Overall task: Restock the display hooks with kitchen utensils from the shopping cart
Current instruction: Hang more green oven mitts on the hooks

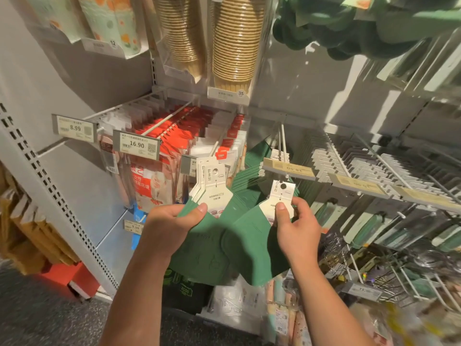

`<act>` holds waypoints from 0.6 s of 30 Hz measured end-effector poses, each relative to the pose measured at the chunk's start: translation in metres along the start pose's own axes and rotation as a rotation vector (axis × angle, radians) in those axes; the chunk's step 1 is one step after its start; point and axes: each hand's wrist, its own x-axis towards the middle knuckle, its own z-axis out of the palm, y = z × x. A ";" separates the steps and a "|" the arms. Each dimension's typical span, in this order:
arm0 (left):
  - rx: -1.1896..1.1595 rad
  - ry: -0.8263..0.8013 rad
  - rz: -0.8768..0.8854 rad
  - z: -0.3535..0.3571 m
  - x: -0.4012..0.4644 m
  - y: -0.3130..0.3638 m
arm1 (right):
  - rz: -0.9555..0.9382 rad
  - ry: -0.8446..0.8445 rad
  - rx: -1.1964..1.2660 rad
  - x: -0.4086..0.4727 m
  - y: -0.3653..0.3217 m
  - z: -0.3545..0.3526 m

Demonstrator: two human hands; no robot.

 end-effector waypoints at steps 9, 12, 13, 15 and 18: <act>0.060 0.011 0.080 0.001 -0.001 0.003 | 0.052 0.009 -0.106 0.026 0.005 0.010; 0.038 -0.001 0.071 -0.002 -0.001 0.002 | 0.060 -0.014 -0.163 0.039 0.002 0.015; 0.018 -0.010 0.051 -0.003 0.000 0.001 | 0.076 -0.027 -0.188 0.044 0.000 0.017; -0.006 -0.022 0.024 -0.006 0.000 0.000 | 0.110 -0.059 -0.239 0.053 -0.002 0.019; -0.028 -0.023 0.000 -0.010 0.000 -0.001 | 0.117 -0.106 -0.283 0.064 -0.003 0.021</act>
